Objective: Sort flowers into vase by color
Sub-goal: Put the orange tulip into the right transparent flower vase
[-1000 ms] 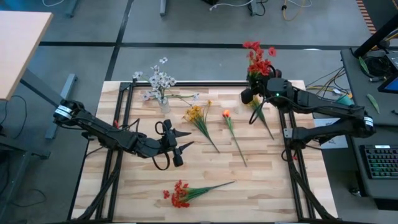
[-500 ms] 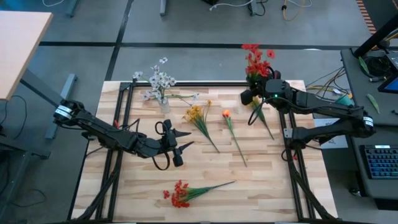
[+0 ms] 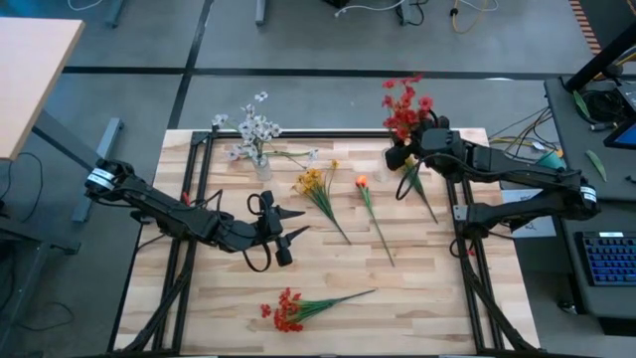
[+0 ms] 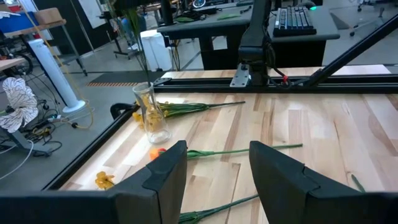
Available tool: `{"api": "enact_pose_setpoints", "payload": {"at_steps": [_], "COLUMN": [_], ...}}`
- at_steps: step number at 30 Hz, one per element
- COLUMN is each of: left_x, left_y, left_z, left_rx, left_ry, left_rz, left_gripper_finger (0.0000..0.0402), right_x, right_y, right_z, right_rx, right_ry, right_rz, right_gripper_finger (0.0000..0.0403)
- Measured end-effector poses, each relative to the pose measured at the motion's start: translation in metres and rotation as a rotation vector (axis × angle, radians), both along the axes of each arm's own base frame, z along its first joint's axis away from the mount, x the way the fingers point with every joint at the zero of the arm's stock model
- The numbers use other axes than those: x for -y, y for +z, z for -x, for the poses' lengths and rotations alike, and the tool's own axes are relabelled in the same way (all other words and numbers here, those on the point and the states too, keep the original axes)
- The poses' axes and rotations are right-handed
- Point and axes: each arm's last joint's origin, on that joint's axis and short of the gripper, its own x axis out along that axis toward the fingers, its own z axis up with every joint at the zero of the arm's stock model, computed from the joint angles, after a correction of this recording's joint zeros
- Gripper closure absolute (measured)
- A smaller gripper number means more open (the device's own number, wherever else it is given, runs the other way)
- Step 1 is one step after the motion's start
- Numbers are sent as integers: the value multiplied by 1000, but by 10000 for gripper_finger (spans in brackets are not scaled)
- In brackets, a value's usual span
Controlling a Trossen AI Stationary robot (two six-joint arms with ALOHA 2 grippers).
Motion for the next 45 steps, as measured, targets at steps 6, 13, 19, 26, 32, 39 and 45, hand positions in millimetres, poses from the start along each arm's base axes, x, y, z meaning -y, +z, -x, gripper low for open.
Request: {"api": "enact_pose_setpoints", "payload": {"at_steps": [6, 13, 19, 26, 32, 39, 45], "left_x": [0, 0, 0, 0, -1, -1, -2], "left_y": [0, 0, 0, -3, -6, -3, 0], "left_z": [0, 0, 0, 1, 3, 4, 6], "left_rx": [0, 1, 0, -26, -49, -42, -31], "left_ry": [0, 1, 2, 3, 10, 10, 10], "left_rz": [0, 3, 9, 7, 22, 25, 29], "left_gripper_finger": [242, 242, 242, 242, 242, 242, 242], "right_x": [-1, -4, -8, -13, -18, -23, -30], "right_y": [-2, 7, 15, 31, 47, 67, 91], "right_z": [3, 12, 19, 25, 40, 53, 61], "right_rx": [-18, -43, -60, -20, -32, -22, 56], "right_ry": [-12, -42, -57, 10, -24, -13, 111], "right_rz": [-29, -102, -160, -267, -338, -392, -467], "right_gripper_finger": [119, 72, 57, 60, 60, 60, 60]}}
